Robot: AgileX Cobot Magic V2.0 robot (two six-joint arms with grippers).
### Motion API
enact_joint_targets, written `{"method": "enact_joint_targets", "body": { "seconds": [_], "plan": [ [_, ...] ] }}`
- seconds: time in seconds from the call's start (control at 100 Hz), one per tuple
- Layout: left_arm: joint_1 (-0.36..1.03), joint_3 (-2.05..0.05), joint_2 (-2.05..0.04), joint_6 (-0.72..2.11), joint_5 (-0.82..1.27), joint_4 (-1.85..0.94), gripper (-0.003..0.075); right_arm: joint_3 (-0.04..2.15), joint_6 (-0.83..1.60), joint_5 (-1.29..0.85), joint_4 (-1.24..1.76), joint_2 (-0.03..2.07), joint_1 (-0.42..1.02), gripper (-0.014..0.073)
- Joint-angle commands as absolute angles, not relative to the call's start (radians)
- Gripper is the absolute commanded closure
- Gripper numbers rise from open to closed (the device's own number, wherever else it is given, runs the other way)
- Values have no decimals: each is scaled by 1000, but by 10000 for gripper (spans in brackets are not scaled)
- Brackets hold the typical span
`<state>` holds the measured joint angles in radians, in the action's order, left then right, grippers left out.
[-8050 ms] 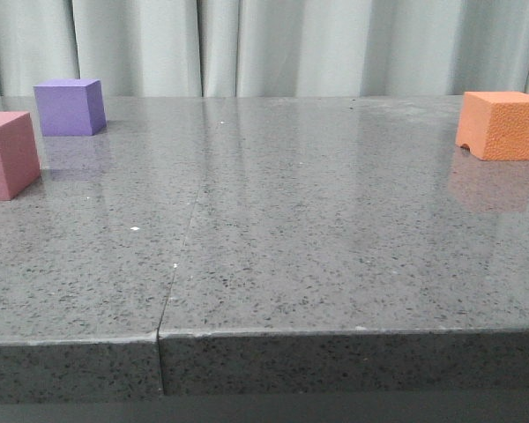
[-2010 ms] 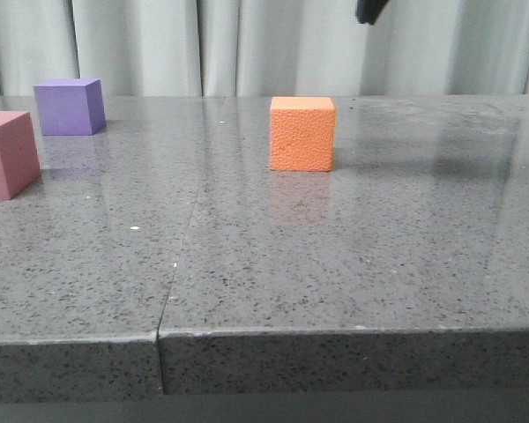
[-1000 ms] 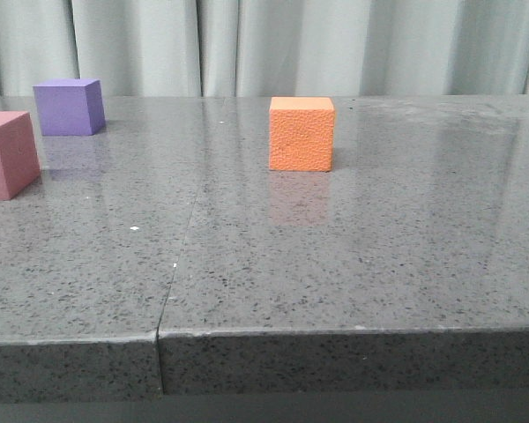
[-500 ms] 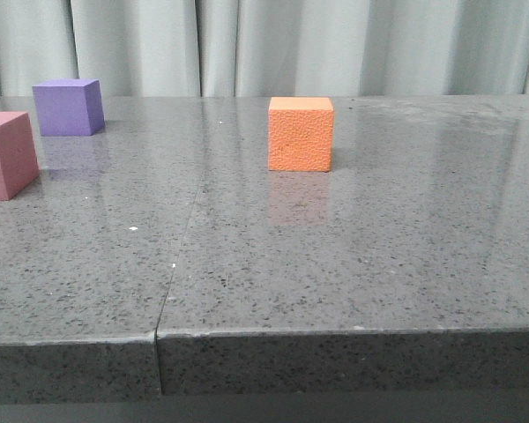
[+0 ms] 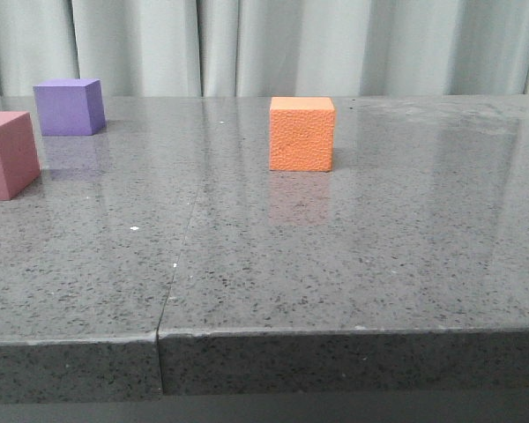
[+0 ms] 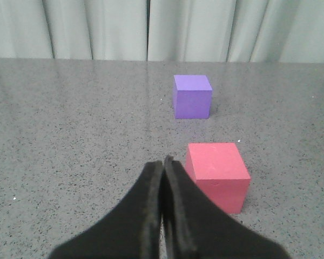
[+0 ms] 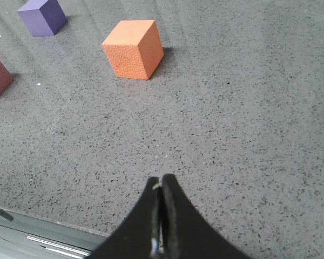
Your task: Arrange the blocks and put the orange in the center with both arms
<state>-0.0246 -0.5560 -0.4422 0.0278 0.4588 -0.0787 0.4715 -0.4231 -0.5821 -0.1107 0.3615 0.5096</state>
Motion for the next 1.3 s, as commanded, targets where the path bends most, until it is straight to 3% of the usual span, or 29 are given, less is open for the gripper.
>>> {"method": "enact_joint_targets", "body": {
  "seconds": [0.0, 0.07, 0.15, 0.32, 0.39, 0.66, 1.08, 1.29],
  "plan": [
    [-25, -644, -532, 32, 411, -88, 732, 496, -416, -507, -129, 368, 508, 662],
    [-25, -680, -588, 35, 411, -88, 679, 496, -416, -507, -129, 368, 508, 662],
    [-25, -719, -652, 35, 411, -88, 559, 496, -416, -507, -129, 368, 508, 662],
    [-25, -783, -768, 35, 409, -88, 120, 496, -416, -507, -129, 368, 508, 662],
    [-25, -813, -817, 35, 412, -88, 6, 496, -416, -507, -129, 368, 508, 662],
    [-25, -982, -1013, 106, 481, -142, 60, 496, -416, -507, -129, 368, 508, 662],
    [-25, -1335, -1318, 927, 861, -751, 60, 496, -416, -507, -129, 368, 508, 662],
    [25, -1529, -1474, 1152, 1042, -823, 60, 496, -416, -507, -129, 368, 508, 662]
  ]
}}
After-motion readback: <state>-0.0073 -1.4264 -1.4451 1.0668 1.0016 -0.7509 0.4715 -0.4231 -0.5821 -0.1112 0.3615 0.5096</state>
